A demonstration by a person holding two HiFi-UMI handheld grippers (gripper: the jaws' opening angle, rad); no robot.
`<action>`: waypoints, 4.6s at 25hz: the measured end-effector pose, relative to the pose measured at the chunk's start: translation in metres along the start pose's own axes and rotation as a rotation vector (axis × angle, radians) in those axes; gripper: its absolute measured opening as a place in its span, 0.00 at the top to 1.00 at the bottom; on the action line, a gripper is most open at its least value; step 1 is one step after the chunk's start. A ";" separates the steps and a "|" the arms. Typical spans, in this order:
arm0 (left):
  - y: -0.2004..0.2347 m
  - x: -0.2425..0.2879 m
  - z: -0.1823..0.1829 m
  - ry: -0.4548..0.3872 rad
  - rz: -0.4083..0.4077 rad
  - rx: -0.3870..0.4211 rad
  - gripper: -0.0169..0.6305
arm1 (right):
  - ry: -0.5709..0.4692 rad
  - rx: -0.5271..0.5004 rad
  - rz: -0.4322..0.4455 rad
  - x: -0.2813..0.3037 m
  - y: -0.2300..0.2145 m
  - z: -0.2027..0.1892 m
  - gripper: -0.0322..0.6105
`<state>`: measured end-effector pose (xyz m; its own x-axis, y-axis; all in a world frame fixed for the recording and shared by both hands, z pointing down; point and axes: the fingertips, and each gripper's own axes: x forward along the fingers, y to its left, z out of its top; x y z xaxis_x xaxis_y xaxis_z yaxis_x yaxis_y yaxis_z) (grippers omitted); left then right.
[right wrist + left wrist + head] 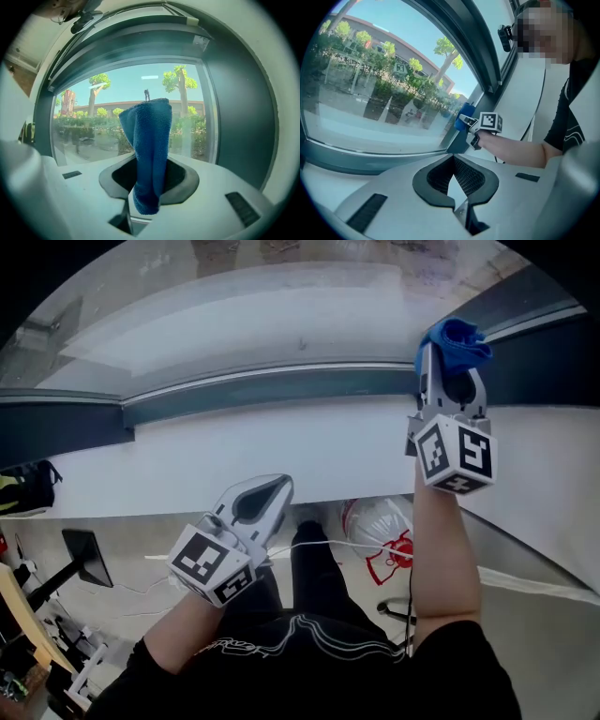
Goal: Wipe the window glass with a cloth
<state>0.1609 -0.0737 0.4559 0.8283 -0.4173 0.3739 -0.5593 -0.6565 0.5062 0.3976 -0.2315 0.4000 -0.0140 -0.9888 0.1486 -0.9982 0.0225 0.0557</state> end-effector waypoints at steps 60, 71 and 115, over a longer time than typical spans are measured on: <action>0.292 -0.392 -0.072 -0.185 0.367 -0.232 0.97 | 0.107 0.011 0.613 0.102 0.711 -0.084 0.80; 0.280 -0.361 -0.071 -0.155 0.334 -0.216 0.97 | 0.102 0.004 0.580 0.101 0.667 -0.092 0.80; 0.083 -0.090 -0.041 -0.032 0.138 -0.072 0.97 | 0.098 0.025 0.325 0.064 0.255 -0.114 0.80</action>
<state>0.0387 -0.0647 0.4964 0.7435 -0.5210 0.4192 -0.6678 -0.5453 0.5067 0.1490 -0.2718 0.5366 -0.3270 -0.9118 0.2486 -0.9437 0.3292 -0.0338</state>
